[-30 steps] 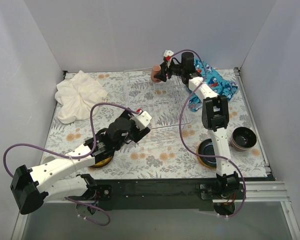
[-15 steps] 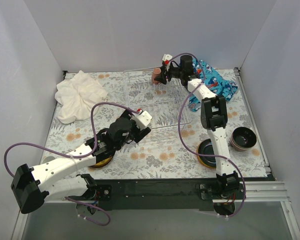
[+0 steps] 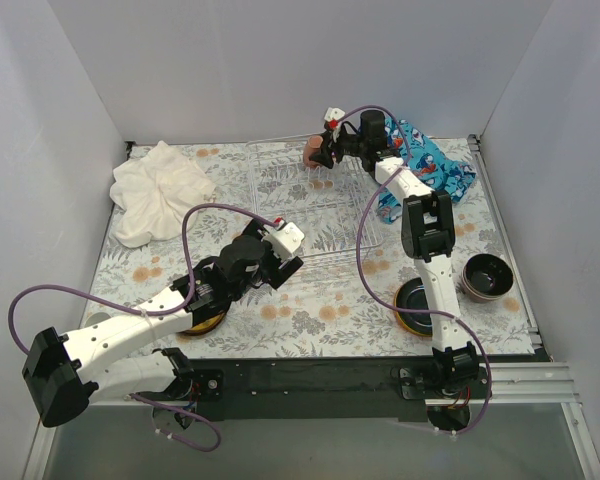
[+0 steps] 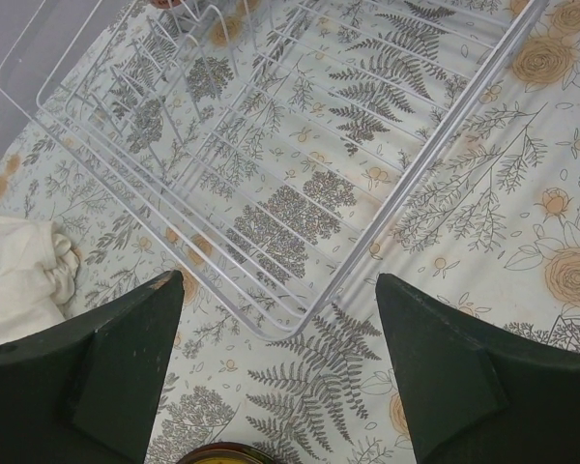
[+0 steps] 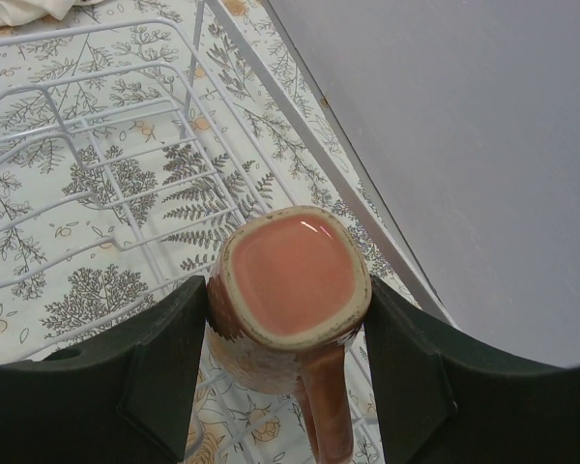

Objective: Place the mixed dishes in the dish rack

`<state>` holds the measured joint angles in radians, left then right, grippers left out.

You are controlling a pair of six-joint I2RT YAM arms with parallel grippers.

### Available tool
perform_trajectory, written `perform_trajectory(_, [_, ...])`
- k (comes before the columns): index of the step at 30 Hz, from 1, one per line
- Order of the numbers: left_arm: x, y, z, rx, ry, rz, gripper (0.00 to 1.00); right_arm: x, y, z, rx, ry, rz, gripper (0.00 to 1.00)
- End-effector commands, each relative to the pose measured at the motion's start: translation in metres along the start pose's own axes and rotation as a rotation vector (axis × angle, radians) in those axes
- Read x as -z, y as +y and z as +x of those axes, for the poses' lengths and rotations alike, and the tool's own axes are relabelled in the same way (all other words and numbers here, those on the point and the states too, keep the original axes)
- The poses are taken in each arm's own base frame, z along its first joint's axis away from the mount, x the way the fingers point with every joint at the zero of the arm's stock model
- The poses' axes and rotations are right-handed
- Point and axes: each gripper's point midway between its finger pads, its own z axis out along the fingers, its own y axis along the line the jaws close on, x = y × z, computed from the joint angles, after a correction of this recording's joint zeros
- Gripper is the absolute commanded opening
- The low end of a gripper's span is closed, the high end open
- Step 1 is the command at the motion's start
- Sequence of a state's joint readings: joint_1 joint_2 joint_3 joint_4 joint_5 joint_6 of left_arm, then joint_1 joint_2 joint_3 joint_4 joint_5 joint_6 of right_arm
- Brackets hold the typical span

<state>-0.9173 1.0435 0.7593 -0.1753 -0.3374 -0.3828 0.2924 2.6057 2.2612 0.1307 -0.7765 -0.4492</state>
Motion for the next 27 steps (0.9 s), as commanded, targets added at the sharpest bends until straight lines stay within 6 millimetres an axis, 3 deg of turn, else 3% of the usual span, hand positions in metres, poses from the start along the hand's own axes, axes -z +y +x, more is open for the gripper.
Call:
perform_trajectory(1, [0.004,0.005,-0.011,0.027,-0.028,-0.005,0.81,0.001,-0.005,-0.024,0.048,-0.027,-0.006,0.19])
perform_trajectory(2, [0.004,0.006,-0.011,0.028,-0.030,-0.005,0.81,0.001,-0.004,-0.026,0.052,-0.028,-0.014,0.12])
perform_trajectory(6, [0.004,0.006,-0.011,0.029,-0.032,-0.006,0.81,0.005,0.006,-0.036,0.091,-0.037,-0.067,0.04])
perform_trajectory(14, [0.004,0.003,-0.008,0.035,-0.055,0.003,0.82,0.019,0.026,-0.040,0.043,0.022,-0.159,0.01])
perform_trajectory(22, [0.011,0.007,-0.012,0.052,-0.061,0.006,0.83,0.021,0.060,-0.025,-0.056,0.123,-0.224,0.02])
perform_trajectory(25, [0.013,0.007,-0.011,0.050,-0.057,0.008,0.85,0.017,0.064,-0.016,-0.088,0.158,-0.200,0.10])
perform_trajectory(27, [0.013,0.008,-0.010,0.050,-0.056,0.006,0.86,0.014,0.057,-0.012,-0.118,0.169,-0.157,0.23])
